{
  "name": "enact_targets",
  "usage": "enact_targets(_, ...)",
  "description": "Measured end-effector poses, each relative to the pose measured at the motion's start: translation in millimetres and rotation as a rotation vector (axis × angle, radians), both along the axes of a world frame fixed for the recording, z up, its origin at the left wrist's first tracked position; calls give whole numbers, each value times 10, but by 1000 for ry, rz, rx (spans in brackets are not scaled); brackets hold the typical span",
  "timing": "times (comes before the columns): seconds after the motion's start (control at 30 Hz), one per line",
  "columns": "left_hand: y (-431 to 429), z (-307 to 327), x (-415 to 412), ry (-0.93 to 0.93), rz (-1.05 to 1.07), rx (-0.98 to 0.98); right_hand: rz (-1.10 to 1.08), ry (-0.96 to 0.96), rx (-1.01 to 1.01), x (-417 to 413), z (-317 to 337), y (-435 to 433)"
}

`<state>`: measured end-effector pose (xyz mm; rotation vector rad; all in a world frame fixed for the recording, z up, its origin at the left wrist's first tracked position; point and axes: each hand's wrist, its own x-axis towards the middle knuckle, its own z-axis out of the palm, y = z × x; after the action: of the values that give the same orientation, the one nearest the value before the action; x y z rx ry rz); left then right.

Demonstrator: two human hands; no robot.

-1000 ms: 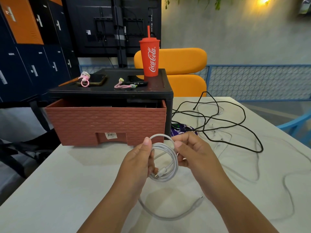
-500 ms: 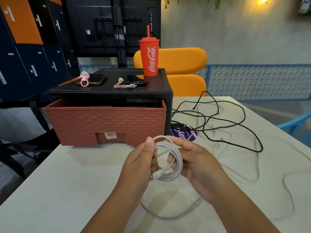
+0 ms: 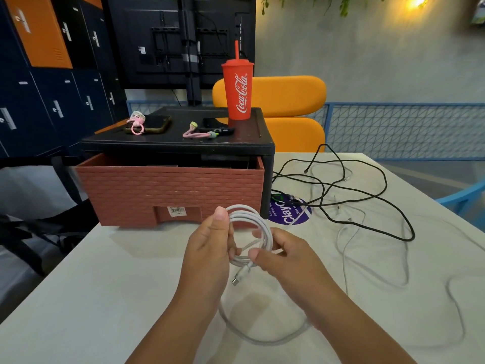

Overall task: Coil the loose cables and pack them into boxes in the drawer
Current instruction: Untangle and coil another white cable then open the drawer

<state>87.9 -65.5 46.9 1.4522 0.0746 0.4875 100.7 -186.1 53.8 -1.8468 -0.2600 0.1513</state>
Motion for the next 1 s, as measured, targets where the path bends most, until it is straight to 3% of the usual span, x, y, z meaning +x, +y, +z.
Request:
enact_targets(0.13, -17, -37, -5, -46, 48, 58, -9, 112, 60, -2, -39, 38)
enact_targets(0.47, -75, -26, -10, -83, -39, 167, -80, 142, 110, 28, -13, 12)
enact_targets(0.7, 37, -50, 38, -141, 206, 326, 288, 418, 173, -83, 74, -23)
enact_targets(0.83, 86, -39, 18, -218, 304, 463, 322, 389, 122, -50, 95, -89)
enact_targets(1.0, 197, -66, 55, -230, 337, 494, 309, 222, 62, -55, 201, -208)
